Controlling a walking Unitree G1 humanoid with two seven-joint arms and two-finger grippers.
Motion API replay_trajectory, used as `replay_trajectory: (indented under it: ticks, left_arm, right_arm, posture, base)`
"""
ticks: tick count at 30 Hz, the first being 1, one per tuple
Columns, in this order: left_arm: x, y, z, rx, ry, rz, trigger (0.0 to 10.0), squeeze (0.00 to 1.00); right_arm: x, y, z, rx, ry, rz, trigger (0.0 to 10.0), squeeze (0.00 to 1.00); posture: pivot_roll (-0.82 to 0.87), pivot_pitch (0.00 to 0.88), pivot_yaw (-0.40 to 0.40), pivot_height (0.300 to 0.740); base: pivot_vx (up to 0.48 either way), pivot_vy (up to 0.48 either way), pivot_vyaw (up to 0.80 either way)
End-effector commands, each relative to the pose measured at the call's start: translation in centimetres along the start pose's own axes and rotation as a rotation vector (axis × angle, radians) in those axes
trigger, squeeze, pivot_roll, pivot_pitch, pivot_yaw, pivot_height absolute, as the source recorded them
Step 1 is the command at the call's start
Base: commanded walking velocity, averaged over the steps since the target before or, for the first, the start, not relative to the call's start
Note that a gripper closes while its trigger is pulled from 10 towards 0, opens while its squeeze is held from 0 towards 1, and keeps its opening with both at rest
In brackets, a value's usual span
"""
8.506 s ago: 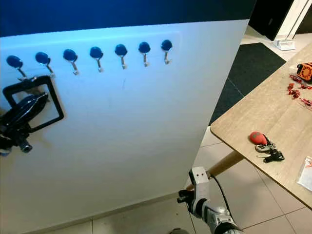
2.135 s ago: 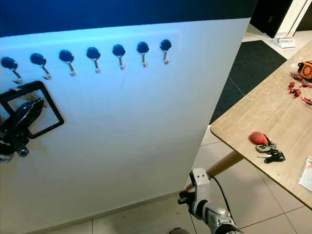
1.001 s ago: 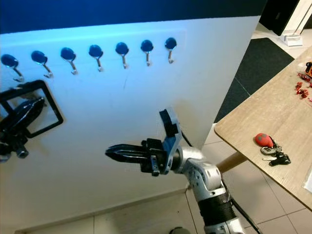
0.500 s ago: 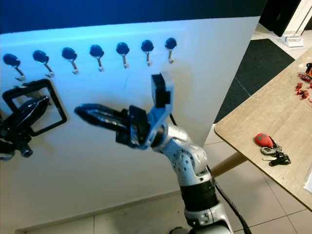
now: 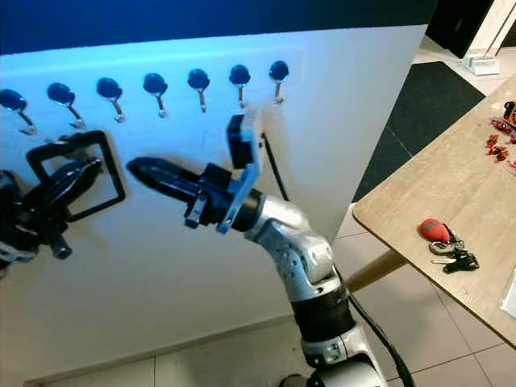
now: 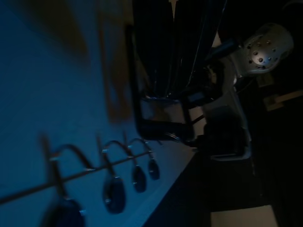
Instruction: Hang keys on a hook
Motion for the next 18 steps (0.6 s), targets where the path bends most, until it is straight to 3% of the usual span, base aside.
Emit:
replay_trajectory:
  ticks: [1, 2, 11, 12, 14, 15, 16, 18]
  left_arm:
    - [0.2, 0.3, 0.4, 0.032, -0.021, -0.034, 10.0, 0.0]
    - [0.2, 0.3, 0.4, 0.034, -0.022, -0.033, 10.0, 0.0]
    - [0.5, 0.0, 0.6, 0.039, -0.032, -0.055, 10.0, 0.0]
    - [0.6, -0.1, 0.7, 0.037, -0.037, -0.06, 10.0, 0.0]
    - [0.8, -0.3, 0.9, 0.036, -0.045, -0.066, 10.0, 0.0]
    - [0.9, -0.3, 1.2, 0.033, -0.054, -0.068, 10.0, 0.0]
    - [1.1, -0.4, 1.4, 0.031, -0.063, -0.067, 10.0, 0.0]
    - [1.3, -0.4, 1.7, 0.027, -0.077, -0.066, 10.0, 0.0]
  right_arm:
    - [1.9, 1.3, -1.7, -0.003, 0.084, 0.063, 10.0, 0.0]
    - [2.0, 1.7, -2.3, 0.026, 0.112, 0.091, 10.0, 0.0]
    - [2.4, 2.2, -2.0, 0.041, 0.103, 0.13, 10.0, 0.0]
    - [2.5, 2.3, -2.1, 0.045, 0.106, 0.135, 10.0, 0.18]
    - [2.5, 2.4, -2.2, 0.051, 0.111, 0.142, 10.0, 0.18]
    - [2.6, 2.4, -2.2, 0.056, 0.113, 0.147, 10.0, 0.94]
    - [2.6, 2.5, -2.1, 0.059, 0.107, 0.153, 10.0, 0.97]
    - [2.6, 2.5, -2.0, 0.065, 0.097, 0.158, 10.0, 0.86]
  posture:
    - [0.01, 0.074, -0.021, 0.74]
    - [0.01, 0.076, -0.019, 0.74]
    - [0.01, 0.076, -0.019, 0.74]
    - [0.01, 0.079, -0.018, 0.74]
    - [0.01, 0.079, -0.018, 0.74]
    - [0.01, 0.079, -0.018, 0.74]
    - [0.01, 0.079, -0.02, 0.74]
    - [0.01, 0.079, -0.02, 0.74]
  base:
    - [0.0, 0.0, 0.0]
    - [0.0, 0.0, 0.0]
    - [0.0, 0.0, 0.0]
    - [0.0, 0.0, 0.0]
    - [0.0, 0.0, 0.0]
    - [0.0, 0.0, 0.0]
    - [0.0, 0.0, 0.0]
    - [0.0, 0.0, 0.0]
Point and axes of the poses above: a point about 5 cm out from each wrist's last joint towards the gripper, its own x axis pointing out of the wrist towards the gripper, its own y axis along the axis of the wrist's last joint, z = x × y, the point moved 6 cm from there along x, pointing out of the wrist towards the gripper, and after that the axes turned 3 degrees about -x, right-handed, at the moved point
